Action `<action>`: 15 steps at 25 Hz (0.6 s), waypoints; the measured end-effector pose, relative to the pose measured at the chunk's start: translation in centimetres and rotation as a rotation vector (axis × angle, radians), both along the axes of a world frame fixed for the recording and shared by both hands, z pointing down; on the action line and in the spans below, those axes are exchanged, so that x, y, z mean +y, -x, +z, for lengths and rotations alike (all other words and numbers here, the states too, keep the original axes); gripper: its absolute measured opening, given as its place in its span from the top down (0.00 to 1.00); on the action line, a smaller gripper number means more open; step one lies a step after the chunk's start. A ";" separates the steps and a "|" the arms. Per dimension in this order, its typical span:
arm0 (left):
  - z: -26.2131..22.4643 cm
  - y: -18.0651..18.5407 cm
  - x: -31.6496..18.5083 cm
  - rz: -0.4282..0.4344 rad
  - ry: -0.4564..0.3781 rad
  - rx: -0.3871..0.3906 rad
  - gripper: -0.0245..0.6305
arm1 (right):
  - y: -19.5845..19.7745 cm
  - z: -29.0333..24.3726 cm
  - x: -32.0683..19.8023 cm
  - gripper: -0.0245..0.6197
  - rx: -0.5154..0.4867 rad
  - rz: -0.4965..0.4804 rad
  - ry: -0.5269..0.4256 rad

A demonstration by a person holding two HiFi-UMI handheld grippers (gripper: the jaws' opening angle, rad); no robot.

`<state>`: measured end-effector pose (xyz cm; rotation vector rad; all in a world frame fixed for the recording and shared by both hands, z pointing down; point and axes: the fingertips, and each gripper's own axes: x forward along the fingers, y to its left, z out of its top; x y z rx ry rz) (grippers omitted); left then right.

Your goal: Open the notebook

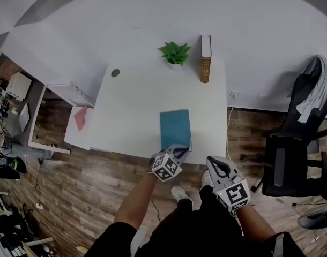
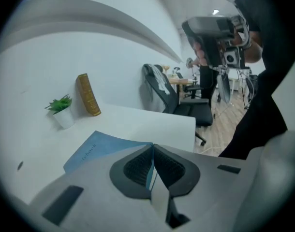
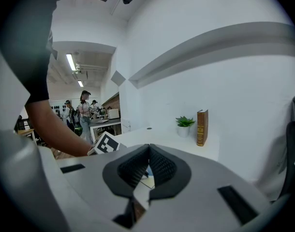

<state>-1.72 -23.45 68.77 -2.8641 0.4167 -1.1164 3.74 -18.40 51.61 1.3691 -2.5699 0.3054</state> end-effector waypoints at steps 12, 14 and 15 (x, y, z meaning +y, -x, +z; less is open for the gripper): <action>-8.9 8.2 -2.2 -0.496 0.223 0.683 0.95 | 2.5 -0.5 0.1 0.96 0.025 -0.064 -0.007; -9.3 10.2 -2.5 -0.595 0.289 0.825 0.95 | 3.2 -0.6 0.2 0.96 0.023 -0.075 -0.006; -9.5 11.3 -2.6 -0.645 0.318 0.896 0.95 | 3.7 -0.6 0.2 0.96 0.022 -0.083 -0.005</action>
